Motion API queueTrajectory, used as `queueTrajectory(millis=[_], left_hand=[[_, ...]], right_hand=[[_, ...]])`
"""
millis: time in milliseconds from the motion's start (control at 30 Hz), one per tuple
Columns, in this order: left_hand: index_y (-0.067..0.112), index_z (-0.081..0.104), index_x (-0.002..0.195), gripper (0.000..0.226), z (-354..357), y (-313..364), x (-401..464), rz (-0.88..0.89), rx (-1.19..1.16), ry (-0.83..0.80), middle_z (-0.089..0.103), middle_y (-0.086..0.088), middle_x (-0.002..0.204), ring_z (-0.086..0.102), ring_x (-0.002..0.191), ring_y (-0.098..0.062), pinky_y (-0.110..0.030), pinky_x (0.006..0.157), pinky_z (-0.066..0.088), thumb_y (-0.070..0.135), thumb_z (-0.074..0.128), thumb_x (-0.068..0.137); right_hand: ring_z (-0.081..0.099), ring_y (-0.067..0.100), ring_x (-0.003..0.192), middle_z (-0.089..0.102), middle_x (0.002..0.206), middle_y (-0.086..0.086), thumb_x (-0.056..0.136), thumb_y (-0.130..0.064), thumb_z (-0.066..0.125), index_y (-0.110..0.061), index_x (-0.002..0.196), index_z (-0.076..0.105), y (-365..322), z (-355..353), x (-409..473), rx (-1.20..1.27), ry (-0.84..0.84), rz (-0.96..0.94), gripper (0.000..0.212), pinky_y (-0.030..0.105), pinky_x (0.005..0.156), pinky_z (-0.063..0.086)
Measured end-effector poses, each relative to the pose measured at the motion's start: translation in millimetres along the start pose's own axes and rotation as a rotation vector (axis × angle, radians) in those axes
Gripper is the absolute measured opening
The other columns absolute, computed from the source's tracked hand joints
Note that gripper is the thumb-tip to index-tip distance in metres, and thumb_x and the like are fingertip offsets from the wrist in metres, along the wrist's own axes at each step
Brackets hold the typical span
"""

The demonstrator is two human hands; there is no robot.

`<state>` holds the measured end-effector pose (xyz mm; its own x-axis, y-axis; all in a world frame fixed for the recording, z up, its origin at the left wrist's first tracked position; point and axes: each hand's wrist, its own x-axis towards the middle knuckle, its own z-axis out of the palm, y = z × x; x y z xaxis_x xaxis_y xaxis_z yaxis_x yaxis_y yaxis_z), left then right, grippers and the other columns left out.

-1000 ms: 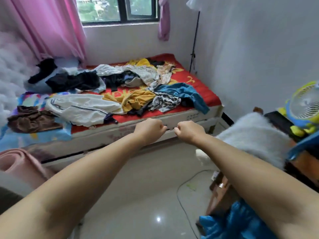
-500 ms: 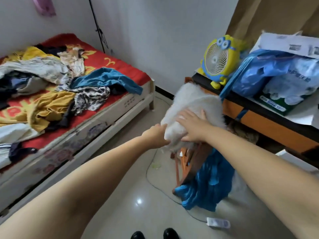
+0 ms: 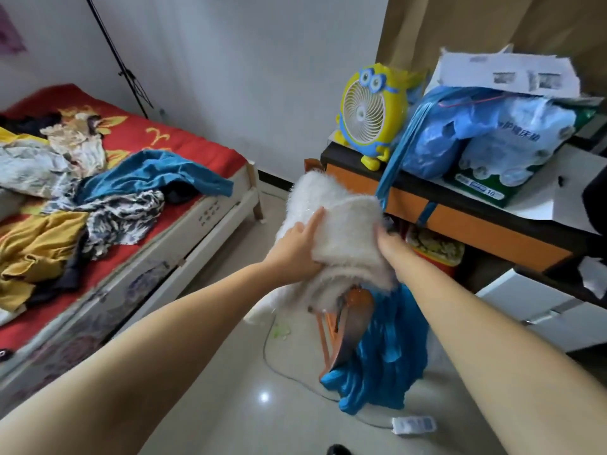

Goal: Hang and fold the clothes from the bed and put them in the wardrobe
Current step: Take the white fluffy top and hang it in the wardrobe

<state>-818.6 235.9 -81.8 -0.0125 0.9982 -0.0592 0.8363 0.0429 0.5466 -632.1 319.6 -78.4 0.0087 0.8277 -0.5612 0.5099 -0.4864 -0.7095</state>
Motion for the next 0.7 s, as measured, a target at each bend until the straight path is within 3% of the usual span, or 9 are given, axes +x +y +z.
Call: queueTrajectory(millis=[100,167,233,333,433,500,567,633,700], left_hand=[[0.038,-0.003,0.149,0.099,-4.7,-1.7,1.7,-0.001,0.006,-0.023,0.04,-0.006,0.135,0.044,0.121,-0.025,-0.035,0.1,0.036,0.047,0.068,0.08],[0.038,-0.005,0.149,0.099,-6.4,-1.6,-0.1,-0.015,0.023,-0.063,0.037,-0.005,0.14,0.043,0.124,-0.024,-0.034,0.101,0.036,0.043,0.066,0.081],[0.038,-0.01,0.149,0.103,-8.4,-2.6,-2.4,-0.056,0.017,-0.1,0.033,-0.005,0.144,0.042,0.126,-0.023,-0.032,0.099,0.035,0.038,0.067,0.081],[0.034,-0.015,0.149,0.109,-14.3,-4.9,-7.7,-0.146,-0.011,-0.131,0.025,-0.007,0.152,0.036,0.133,-0.024,-0.035,0.105,0.035,0.03,0.068,0.079],[0.026,-0.015,0.151,0.108,-28.2,-5.2,-13.1,-0.235,-0.1,-0.208,0.01,-0.007,0.158,0.023,0.142,-0.024,-0.036,0.113,0.028,0.029,0.069,0.082],[0.022,0.005,0.153,0.09,-46.7,0.3,-16.3,-0.252,-0.32,-0.174,0.016,-0.004,0.157,0.021,0.144,-0.022,-0.032,0.114,0.026,0.033,0.066,0.088],[0.021,0.038,0.141,0.054,-77.6,10.3,-21.0,-0.238,-0.707,0.078,0.041,-0.003,0.145,0.037,0.136,-0.021,-0.023,0.105,0.037,0.033,0.059,0.092],[0.02,0.047,0.133,0.051,-116.6,16.1,-26.7,-0.29,-0.982,0.358,0.05,-0.006,0.138,0.046,0.128,-0.022,-0.033,0.107,0.039,0.044,0.058,0.089],[0.017,0.049,0.134,0.059,-154.0,13.7,-40.2,-0.3,-0.997,0.41,0.05,-0.006,0.138,0.047,0.128,-0.023,-0.043,0.111,0.033,0.055,0.055,0.088]], right_hand=[[0.06,0.025,0.08,0.069,0.079,0.012,0.084,-0.073,0.044,-0.013,0.096,0.068,21.3,-10.8,13.4,0.365,-0.361,0.348,0.065,0.03,0.059,0.056],[0.057,0.024,0.072,0.061,0.08,0.01,0.094,-0.054,0.047,-0.013,0.086,0.062,21.8,-3.6,18.0,0.524,-0.348,0.324,0.044,0.023,0.043,0.051],[0.05,0.015,0.065,0.051,0.076,0.002,0.103,-0.032,0.039,-0.016,0.075,0.048,7.7,6.3,21.8,0.584,-0.164,0.199,0.033,0.016,0.031,0.041],[0.059,0.016,0.068,0.059,0.078,0.0,0.094,-0.032,0.055,-0.017,0.084,0.054,-26.2,3.0,26.0,0.734,-0.083,0.077,0.018,0.02,0.043,0.049],[0.064,0.029,0.098,0.063,0.113,0.009,0.085,-0.024,0.068,-0.017,0.122,0.05,-61.6,-4.0,21.5,0.784,-0.127,-0.154,0.041,0.047,0.082,0.057],[0.063,0.023,0.095,0.06,0.115,0.011,0.084,-0.003,0.067,-0.017,0.124,0.043,-82.3,3.7,0.8,0.683,-0.174,-0.476,0.049,0.038,0.085,0.056],[0.062,0.007,0.087,0.059,0.111,0.007,0.083,0.007,0.065,-0.011,0.127,0.036,-93.8,20.5,-27.4,0.472,-0.255,-0.726,0.056,0.018,0.076,0.053],[0.059,-0.003,0.087,0.056,0.109,-0.001,0.081,0.006,0.066,-0.011,0.128,0.032,-94.9,39.6,-55.8,0.256,-0.337,-0.887,0.06,0.005,0.074,0.045],[0.057,0.005,0.092,0.055,0.107,-0.006,0.081,-0.008,0.07,-0.021,0.125,0.032,-89.4,57.6,-84.9,-0.017,-0.411,-1.016,0.059,0.008,0.077,0.042]])
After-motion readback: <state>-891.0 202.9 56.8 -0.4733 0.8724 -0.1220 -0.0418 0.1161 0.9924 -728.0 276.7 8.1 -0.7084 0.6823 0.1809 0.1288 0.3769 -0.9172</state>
